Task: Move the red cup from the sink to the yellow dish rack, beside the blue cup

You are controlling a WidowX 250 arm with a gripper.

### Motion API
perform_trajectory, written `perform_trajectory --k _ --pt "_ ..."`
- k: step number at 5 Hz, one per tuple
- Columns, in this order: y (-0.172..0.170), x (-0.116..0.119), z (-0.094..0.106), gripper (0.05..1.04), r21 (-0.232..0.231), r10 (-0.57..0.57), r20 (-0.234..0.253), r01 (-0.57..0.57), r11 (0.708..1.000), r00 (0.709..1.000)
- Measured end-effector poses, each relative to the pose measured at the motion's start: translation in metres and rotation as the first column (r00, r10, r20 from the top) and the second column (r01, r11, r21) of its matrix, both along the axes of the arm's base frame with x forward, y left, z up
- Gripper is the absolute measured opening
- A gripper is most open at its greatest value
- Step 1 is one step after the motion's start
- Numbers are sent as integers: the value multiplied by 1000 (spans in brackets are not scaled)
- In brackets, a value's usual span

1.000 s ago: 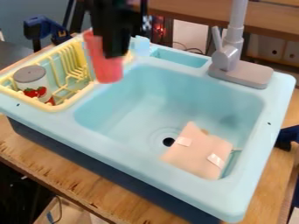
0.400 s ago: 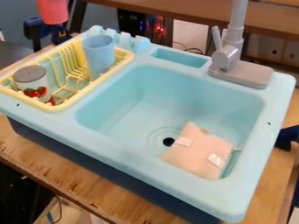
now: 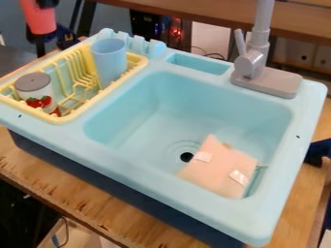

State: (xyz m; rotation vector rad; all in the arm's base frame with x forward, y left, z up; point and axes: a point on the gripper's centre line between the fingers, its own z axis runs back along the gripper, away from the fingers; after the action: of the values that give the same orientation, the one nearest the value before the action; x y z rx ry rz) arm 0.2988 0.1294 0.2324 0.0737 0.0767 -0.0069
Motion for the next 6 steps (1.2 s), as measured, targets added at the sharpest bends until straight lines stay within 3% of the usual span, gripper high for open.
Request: perform_trajectory --k 1,3,4,6 --pt "13 10 -12 106 4 25 33 -25 1000 999" --pt "12 26 -46 106 -104 -5 84 14 994 996" --pt "6 31 -51 106 -143 -22 112 38 989 993" --pt "5 38 -57 106 -162 -6 99 22 987 995"
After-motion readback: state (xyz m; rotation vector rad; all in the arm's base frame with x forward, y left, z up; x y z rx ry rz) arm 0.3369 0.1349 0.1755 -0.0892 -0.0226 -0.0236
